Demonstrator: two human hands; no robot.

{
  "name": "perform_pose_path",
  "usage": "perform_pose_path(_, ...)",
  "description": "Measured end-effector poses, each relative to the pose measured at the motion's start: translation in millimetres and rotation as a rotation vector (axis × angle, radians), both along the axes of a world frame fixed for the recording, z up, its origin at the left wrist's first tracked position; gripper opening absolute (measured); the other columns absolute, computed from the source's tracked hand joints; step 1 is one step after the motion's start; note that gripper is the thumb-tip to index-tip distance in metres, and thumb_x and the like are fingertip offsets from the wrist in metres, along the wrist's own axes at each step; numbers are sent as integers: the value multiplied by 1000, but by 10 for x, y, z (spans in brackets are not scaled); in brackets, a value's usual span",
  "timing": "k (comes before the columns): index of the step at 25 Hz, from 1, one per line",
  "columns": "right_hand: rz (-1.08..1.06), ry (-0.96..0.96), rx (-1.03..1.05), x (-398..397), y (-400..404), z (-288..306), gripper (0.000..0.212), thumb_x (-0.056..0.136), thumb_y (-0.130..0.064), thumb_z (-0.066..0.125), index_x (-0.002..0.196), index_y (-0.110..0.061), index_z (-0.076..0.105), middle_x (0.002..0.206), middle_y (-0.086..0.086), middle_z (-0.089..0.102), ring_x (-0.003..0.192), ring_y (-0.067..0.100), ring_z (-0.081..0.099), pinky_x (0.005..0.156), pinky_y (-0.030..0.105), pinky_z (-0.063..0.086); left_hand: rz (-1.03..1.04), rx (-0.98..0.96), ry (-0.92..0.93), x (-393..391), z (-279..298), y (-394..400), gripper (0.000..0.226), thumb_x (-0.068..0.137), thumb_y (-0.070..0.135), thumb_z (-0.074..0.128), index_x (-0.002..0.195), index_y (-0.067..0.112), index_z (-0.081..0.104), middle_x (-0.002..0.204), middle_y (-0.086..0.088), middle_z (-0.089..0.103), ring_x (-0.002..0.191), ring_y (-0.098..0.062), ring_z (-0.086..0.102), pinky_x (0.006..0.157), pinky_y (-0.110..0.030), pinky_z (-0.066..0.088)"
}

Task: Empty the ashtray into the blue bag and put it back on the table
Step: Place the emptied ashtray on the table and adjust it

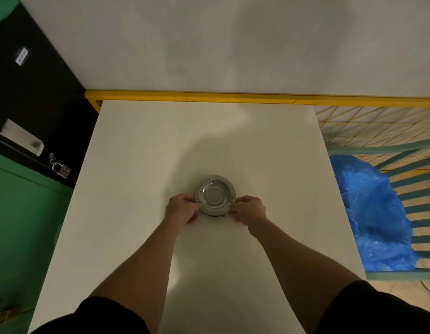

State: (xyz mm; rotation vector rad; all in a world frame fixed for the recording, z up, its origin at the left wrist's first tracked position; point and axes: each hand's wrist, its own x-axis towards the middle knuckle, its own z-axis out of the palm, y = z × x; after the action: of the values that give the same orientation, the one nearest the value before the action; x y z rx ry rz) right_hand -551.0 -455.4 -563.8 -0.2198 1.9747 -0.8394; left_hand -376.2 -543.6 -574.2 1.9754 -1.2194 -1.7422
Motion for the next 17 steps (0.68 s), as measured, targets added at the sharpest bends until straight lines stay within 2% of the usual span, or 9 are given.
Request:
perform_pose_path(5, 25, -12, 23, -55, -46, -26, 9, 78, -7, 78, 82, -14, 74, 70, 9, 77, 52, 16, 67, 44, 20, 51, -30, 15, 11, -3, -13, -54, 18, 73, 10, 79, 84, 13, 64, 83, -25, 74, 60, -33, 66, 53, -34, 50)
perform_pose_path(7, 70, 1, 15, -97, -40, -25, 7, 79, -12, 79, 84, -13, 73, 70, 7, 77, 53, 14, 68, 47, 21, 54, -20, -43, -33, 38, -14, -73, 14, 73, 16, 76, 82, 15, 65, 77, -20, 75, 55, -30, 66, 52, -35, 53)
perform_pose_path(9, 110, 94, 2, -169, -52, -23, 8, 79, -17, 77, 83, -13, 73, 71, 7, 76, 55, 14, 67, 49, 22, 55, -34, -177, -151, 109, -16, -131, 9, 73, 24, 68, 81, 20, 67, 71, -8, 74, 52, -25, 66, 54, -35, 58)
perform_pose_path(12, 126, 223, -22, -251, -107, 0, 10, 81, -27, 73, 86, -18, 73, 82, 2, 74, 72, 19, 69, 66, 29, 59, -100, -237, -142, 155, 10, -195, 19, 77, 24, 64, 94, 26, 69, 77, -3, 73, 49, -18, 64, 60, -33, 59)
perform_pose_path(14, 126, 223, -47, -265, -146, 14, 8, 83, -29, 72, 89, -23, 73, 88, -1, 73, 78, 21, 69, 69, 29, 57, -179, -256, -135, 123, 21, -219, 22, 79, 24, 64, 99, 30, 69, 84, -5, 74, 57, -24, 67, 69, -37, 61)
perform_pose_path(17, 112, 184, -68, -249, -192, 25, 4, 83, -25, 73, 83, -29, 72, 86, -4, 71, 74, 15, 65, 60, 20, 47, -227, -284, -128, 60, 35, -227, 24, 81, 22, 66, 102, 30, 71, 88, -8, 75, 73, -32, 71, 80, -44, 60)
